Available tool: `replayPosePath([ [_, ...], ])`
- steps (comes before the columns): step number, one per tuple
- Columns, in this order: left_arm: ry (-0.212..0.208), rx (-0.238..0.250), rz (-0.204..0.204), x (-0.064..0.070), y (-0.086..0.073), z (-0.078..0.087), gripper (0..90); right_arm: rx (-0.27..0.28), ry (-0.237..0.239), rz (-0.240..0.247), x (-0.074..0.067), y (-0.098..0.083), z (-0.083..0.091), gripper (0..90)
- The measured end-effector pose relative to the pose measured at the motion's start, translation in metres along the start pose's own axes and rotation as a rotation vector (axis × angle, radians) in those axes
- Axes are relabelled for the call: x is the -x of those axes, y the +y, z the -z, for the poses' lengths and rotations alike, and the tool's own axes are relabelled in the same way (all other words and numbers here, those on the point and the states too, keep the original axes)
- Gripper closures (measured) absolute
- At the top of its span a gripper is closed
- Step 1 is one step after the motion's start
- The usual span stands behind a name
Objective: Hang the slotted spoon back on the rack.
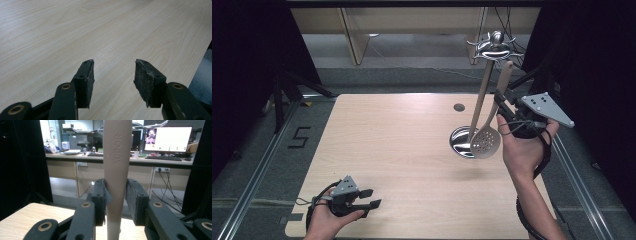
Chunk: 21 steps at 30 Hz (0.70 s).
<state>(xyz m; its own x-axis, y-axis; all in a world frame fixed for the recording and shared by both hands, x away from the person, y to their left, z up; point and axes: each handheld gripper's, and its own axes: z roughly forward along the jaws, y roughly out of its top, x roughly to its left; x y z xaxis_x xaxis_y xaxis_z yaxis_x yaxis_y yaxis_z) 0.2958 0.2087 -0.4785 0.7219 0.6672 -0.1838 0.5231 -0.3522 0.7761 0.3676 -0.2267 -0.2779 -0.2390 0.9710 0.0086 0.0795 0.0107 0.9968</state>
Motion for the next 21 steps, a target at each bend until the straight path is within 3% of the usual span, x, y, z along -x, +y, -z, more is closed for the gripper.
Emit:
replayPosePath([
  [10, -0.006, -0.005, 0.002, -0.0002, 0.0003, 0.0007, 49.1, -0.015, 0.0, 0.017, -0.0023, 0.0006, -0.0058, 70.2],
  [21, -0.005, -0.004, -0.002, -0.0005, 0.0004, 0.0008, 49.1, -0.031, -0.01, 0.003, -0.0039, 0.0001, -0.0098, 70.2],
])
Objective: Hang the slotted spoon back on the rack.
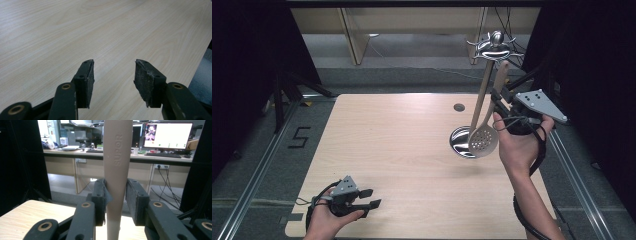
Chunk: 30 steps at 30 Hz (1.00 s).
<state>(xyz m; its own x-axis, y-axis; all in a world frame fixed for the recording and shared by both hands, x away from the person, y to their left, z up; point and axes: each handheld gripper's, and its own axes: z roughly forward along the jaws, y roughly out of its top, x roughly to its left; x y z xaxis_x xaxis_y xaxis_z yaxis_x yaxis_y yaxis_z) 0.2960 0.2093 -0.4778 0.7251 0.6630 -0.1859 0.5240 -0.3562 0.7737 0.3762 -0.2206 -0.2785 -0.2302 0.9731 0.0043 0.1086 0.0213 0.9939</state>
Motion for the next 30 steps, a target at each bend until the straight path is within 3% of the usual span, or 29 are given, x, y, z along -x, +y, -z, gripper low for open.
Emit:
replayPosePath([
  [11, -0.001, 0.001, 0.0, 0.0, 0.0, 0.0, 49.0, -0.01, -0.005, 0.019, 0.0, 0.0, -0.005, 70.2],
  [30, 0.005, 0.001, -0.001, 0.0, 0.0, -0.001, 49.1, -0.033, -0.007, 0.005, -0.001, -0.002, -0.013, 70.1],
])
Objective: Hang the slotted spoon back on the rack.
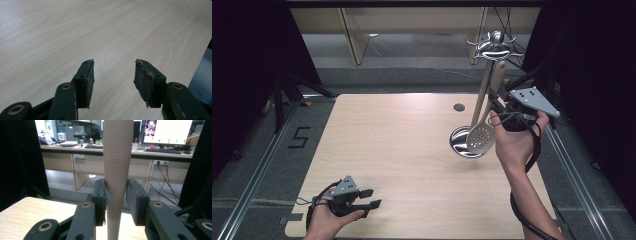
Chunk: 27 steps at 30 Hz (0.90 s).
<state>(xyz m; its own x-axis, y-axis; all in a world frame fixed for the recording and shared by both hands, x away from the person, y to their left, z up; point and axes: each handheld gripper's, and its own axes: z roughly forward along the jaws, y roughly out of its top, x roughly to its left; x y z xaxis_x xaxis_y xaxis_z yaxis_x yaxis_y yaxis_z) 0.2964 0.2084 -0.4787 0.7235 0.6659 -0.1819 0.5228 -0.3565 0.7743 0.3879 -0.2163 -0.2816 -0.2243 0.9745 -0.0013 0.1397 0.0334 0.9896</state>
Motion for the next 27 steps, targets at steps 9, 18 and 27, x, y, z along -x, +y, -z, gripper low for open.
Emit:
replayPosePath([
  [9, 0.001, -0.005, -0.005, -0.0002, 0.0, -0.0001, 49.0, -0.01, -0.006, -0.003, -0.0003, 0.0009, -0.0036, 70.1],
  [18, -0.001, 0.001, 0.001, 0.0001, -0.0001, -0.0001, 49.1, -0.015, -0.006, 0.006, 0.0002, 0.0011, -0.0071, 70.1],
  [27, 0.0, -0.002, -0.003, -0.0004, 0.0, 0.0003, 49.1, -0.025, -0.006, -0.005, -0.0006, 0.0004, -0.0102, 70.0],
])
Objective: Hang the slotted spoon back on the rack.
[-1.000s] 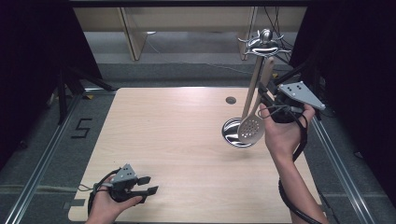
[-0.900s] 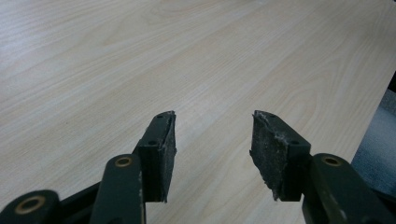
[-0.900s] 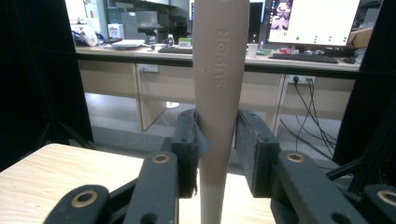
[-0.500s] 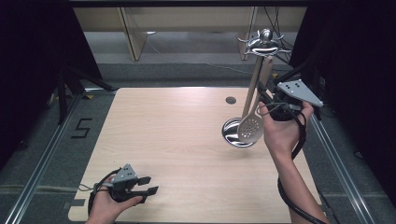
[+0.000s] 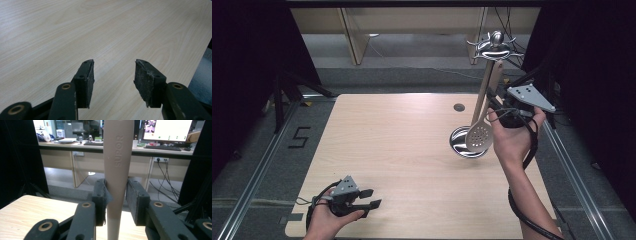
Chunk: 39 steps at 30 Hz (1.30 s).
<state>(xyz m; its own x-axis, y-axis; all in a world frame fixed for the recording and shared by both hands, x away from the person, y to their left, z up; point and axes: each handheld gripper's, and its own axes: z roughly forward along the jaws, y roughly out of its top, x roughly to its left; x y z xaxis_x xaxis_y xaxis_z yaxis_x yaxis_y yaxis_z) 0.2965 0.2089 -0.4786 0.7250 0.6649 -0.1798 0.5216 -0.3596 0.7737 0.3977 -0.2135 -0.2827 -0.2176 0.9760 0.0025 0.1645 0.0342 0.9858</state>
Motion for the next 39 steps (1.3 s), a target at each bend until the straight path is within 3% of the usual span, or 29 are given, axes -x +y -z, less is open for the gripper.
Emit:
replayPosePath([
  [8, -0.005, 0.004, 0.003, 0.0, 0.0, 0.0, 49.0, 0.001, -0.005, 0.01, 0.001, 0.0, -0.001, 68.1],
  [17, -0.002, 0.008, 0.027, 0.001, -0.001, 0.001, 48.9, 0.014, 0.004, 0.053, 0.006, -0.015, 0.015, 44.3],
  [18, -0.002, 0.009, 0.006, 0.0, -0.001, 0.001, 48.8, 0.0, 0.011, 0.063, 0.008, -0.019, 0.018, 42.9],
  [22, 0.0, 0.005, 0.011, 0.001, -0.001, 0.0, 48.6, -0.053, 0.033, 0.046, 0.017, -0.039, 0.027, 40.2],
  [26, 0.008, -0.008, 0.0, 0.0, -0.001, 0.001, 48.5, -0.107, 0.025, 0.029, 0.027, -0.062, 0.036, 39.3],
  [27, -0.003, 0.01, 0.019, 0.001, -0.001, -0.001, 48.5, -0.112, 0.026, 0.033, 0.029, -0.066, 0.036, 39.2],
  [28, -0.006, 0.003, 0.019, 0.001, -0.001, 0.0, 48.3, -0.141, 0.023, 0.025, 0.035, -0.078, 0.039, 39.1],
  [31, 0.002, 0.005, 0.013, 0.0, -0.002, -0.001, 48.2, -0.165, 0.024, 0.024, 0.043, -0.091, 0.041, 38.9],
  [32, 0.002, 0.005, 0.013, 0.0, -0.002, -0.001, 48.2, -0.179, 0.013, 0.0, 0.043, -0.096, 0.042, 38.9],
  [35, 0.002, 0.006, 0.014, 0.0, -0.002, -0.001, 48.0, -0.213, 0.017, 0.022, 0.052, -0.113, 0.043, 38.8],
  [36, 0.002, 0.0, 0.035, 0.001, -0.002, -0.001, 48.0, -0.23, 0.024, 0.026, 0.054, -0.118, 0.043, 38.8],
  [38, 0.008, -0.006, 0.03, 0.001, -0.002, -0.001, 47.9, -0.275, 0.0, 0.002, 0.055, -0.128, 0.046, 38.7],
  [39, 0.006, -0.004, 0.031, 0.001, -0.002, -0.001, 47.8, -0.276, 0.008, 0.017, 0.058, -0.132, 0.046, 38.7],
])
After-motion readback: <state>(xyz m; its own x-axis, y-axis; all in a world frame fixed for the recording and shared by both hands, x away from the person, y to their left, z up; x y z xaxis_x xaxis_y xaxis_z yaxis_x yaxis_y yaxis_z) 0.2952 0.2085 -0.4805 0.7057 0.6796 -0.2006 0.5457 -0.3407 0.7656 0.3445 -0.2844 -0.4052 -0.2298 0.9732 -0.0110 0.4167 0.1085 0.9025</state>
